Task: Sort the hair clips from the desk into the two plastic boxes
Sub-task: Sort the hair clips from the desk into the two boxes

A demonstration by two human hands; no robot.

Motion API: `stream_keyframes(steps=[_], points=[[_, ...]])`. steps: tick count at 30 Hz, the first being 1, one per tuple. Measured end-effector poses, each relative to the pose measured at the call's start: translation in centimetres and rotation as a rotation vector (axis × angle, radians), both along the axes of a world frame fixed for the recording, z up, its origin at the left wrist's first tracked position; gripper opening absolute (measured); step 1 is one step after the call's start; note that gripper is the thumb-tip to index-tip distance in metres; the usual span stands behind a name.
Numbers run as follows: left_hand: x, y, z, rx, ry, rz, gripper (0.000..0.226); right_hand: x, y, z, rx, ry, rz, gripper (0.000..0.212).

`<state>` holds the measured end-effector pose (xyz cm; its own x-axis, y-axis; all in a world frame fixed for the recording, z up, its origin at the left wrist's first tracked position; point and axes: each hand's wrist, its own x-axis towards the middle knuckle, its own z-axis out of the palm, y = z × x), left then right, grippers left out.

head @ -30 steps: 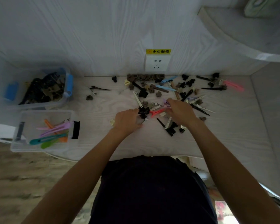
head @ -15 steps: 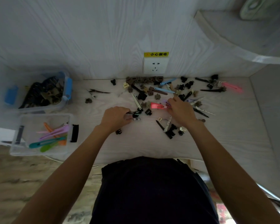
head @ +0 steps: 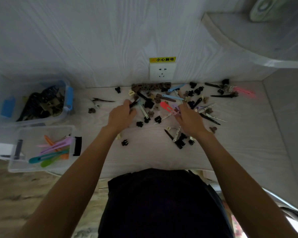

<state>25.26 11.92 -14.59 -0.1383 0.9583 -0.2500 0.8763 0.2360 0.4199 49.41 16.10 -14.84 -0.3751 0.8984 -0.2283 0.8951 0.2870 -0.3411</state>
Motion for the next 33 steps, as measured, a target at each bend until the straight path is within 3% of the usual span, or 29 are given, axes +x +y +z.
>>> stream_keyframes(steps=[5, 11, 19, 27, 31, 33], points=[[0.7, 2.2, -0.4, -0.020, 0.178, -0.264, 0.044, -0.9, 0.3, -0.7, -0.014, -0.019, 0.123, 0.027], [-0.2, 3.7, -0.6, 0.006, 0.281, -0.365, 0.039, -1.7, 1.4, -0.3, 0.008, -0.049, 0.170, 0.030], [-1.2, 3.3, -0.9, 0.043, 0.176, -0.376, 0.033, -2.2, 1.6, -0.3, -0.002, -0.075, 0.123, 0.035], [-1.2, 1.4, -0.8, 0.023, 0.129, -0.367, 0.027, -2.0, 0.5, 0.4, -0.003, 0.107, -0.108, 0.026], [-0.7, 0.5, 0.3, -0.003, 0.023, -0.225, 0.026, -1.4, 0.0, 0.3, -0.040, 0.124, -0.159, 0.027], [-0.5, -0.1, 1.3, -0.007, -0.128, -0.099, 0.021, -1.1, -0.2, 0.7, -0.036, 0.210, -0.212, 0.027]])
